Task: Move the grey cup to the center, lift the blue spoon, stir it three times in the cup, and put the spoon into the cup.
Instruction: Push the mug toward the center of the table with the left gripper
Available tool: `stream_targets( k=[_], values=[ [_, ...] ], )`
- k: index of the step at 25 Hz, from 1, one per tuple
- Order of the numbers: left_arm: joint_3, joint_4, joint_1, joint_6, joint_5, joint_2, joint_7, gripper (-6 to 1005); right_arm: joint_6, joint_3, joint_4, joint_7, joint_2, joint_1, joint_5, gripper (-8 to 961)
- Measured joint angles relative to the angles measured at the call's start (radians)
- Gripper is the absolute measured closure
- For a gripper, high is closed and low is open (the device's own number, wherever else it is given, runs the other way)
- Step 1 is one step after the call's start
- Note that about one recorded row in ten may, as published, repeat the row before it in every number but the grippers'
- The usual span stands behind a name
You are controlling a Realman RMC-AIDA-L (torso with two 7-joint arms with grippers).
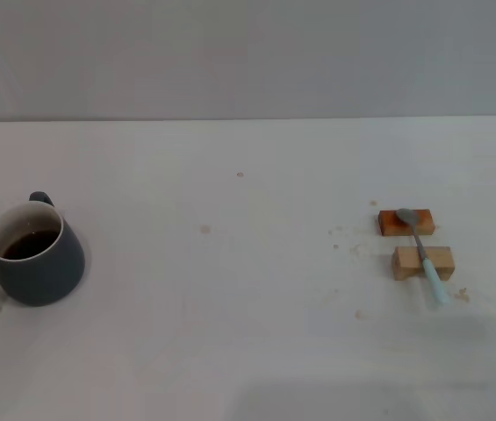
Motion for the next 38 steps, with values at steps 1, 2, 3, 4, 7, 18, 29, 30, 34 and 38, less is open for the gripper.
stream_targets(
  k=[1,2,3,4,7,18,29,30,34,38],
  values=[
    [0.007,0.0,-0.002,0.0,0.0,0.0,0.001,1001,0.0,0.0,0.0,0.0,0.0,0.0,0.0,201],
    [0.011,0.0,-0.003,-0.001,0.0,0.0,0.003,1001,0.0,0.0,0.0,0.0,0.0,0.0,0.0,201],
    [0.016,0.0,-0.005,-0.001,0.0,0.0,0.006,1001,0.0,0.0,0.0,0.002,0.0,0.0,0.0,201],
    [0.023,-0.001,-0.007,-0.002,0.001,-0.001,0.012,1001,-0.001,0.0,0.0,0.007,0.0,0.0,0.0,201],
    [0.039,-0.002,-0.01,-0.005,0.001,-0.002,0.023,1001,-0.001,0.0,-0.003,0.03,0.0,0.0,-0.002,201],
    [0.096,-0.009,-0.027,-0.029,0.001,-0.002,0.025,1001,-0.001,0.0,-0.012,0.045,-0.002,0.0,-0.005,201],
    [0.185,-0.044,-0.028,-0.022,0.002,-0.002,0.025,1001,-0.001,0.0,-0.012,0.046,-0.002,0.004,-0.005,201],
    [0.191,-0.043,-0.028,-0.021,0.002,-0.001,0.025,1001,0.0,0.0,-0.012,0.046,-0.002,0.004,-0.005,201],
    [0.179,-0.034,-0.028,-0.026,-0.006,0.001,0.044,1001,0.0,0.0,-0.012,0.046,-0.002,0.005,-0.005,201],
    [0.157,-0.025,-0.042,-0.041,-0.008,0.002,0.102,1001,0.0,0.0,-0.013,0.046,-0.002,0.005,-0.005,201]
  ],
)
